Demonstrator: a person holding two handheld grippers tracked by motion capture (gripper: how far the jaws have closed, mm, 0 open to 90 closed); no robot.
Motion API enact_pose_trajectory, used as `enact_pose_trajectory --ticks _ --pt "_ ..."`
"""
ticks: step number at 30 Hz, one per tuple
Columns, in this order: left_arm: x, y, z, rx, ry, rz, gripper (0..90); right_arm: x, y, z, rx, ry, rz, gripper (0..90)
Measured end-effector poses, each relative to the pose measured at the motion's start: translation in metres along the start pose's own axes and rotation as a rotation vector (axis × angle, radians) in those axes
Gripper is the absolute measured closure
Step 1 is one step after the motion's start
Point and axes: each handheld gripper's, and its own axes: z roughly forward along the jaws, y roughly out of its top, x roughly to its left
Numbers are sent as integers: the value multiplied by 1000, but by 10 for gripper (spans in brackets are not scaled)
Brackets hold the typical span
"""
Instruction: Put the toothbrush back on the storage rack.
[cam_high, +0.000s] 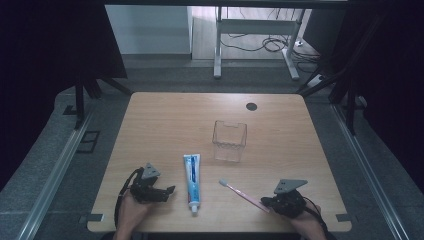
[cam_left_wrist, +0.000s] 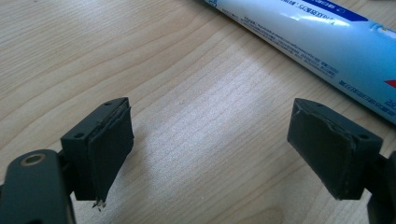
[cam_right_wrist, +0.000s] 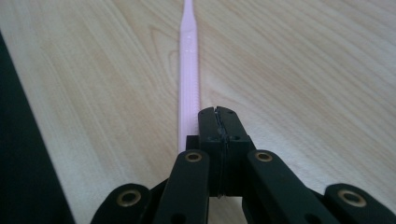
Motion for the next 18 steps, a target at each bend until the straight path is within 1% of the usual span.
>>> enact_pose_trajectory --ticks 3,7,12,14,18 --pt "0 0 0 0 0 0 145 2 0 -1 6 -4 -7 896" --pt "0 0 0 -2 -3 -5 145 -1 0 -5 -12 -10 8 890" --pt "0 0 0 -1 1 -7 145 -4 1 -8 -17 -12 19 823" --pt "0 -1 0 0 3 -1 146 -4 1 -8 -16 -14 25 793" --pt "-1 -1 -1 0 4 -4 149 -5 1 -9 -14 -27 35 748"
